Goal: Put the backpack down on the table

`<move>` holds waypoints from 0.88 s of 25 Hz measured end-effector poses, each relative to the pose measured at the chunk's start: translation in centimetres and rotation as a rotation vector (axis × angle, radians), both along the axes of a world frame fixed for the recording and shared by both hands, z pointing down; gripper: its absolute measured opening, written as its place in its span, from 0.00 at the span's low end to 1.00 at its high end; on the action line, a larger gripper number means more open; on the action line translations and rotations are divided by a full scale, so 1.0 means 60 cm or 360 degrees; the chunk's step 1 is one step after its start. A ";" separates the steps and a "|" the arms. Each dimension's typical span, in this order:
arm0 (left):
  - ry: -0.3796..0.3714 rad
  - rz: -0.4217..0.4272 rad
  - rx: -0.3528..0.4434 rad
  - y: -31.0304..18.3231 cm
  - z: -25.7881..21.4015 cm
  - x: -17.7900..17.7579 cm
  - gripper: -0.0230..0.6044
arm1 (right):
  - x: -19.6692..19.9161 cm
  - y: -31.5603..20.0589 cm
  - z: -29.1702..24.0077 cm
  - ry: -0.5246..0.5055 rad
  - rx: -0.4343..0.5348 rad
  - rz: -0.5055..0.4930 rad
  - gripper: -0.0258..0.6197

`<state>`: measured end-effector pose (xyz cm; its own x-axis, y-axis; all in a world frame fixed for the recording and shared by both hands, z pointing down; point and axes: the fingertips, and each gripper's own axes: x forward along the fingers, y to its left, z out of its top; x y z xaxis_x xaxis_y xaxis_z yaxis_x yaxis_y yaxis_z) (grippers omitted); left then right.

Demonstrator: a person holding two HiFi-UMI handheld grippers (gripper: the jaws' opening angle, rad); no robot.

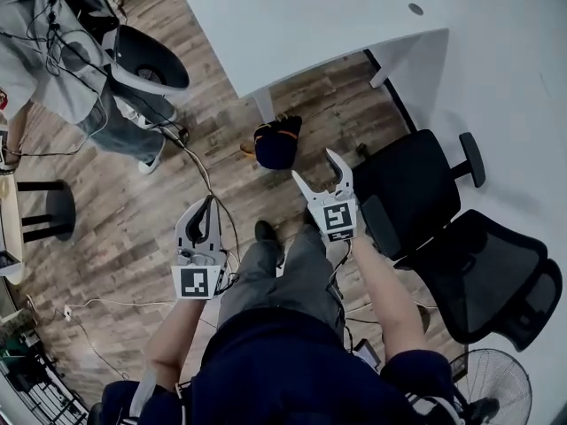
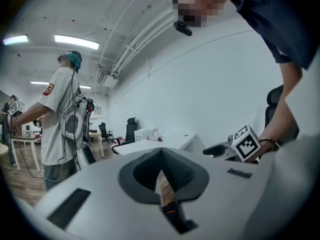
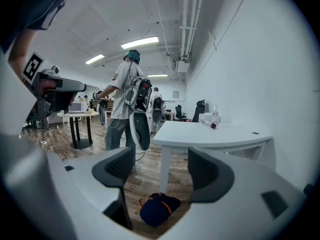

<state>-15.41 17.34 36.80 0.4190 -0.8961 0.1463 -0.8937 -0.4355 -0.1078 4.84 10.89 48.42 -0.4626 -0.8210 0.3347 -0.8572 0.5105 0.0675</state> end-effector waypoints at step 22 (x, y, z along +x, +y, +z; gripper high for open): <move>0.0002 -0.0081 -0.0112 -0.127 0.221 0.044 0.04 | 0.019 -0.206 0.357 0.0085 -0.0175 -0.0155 0.52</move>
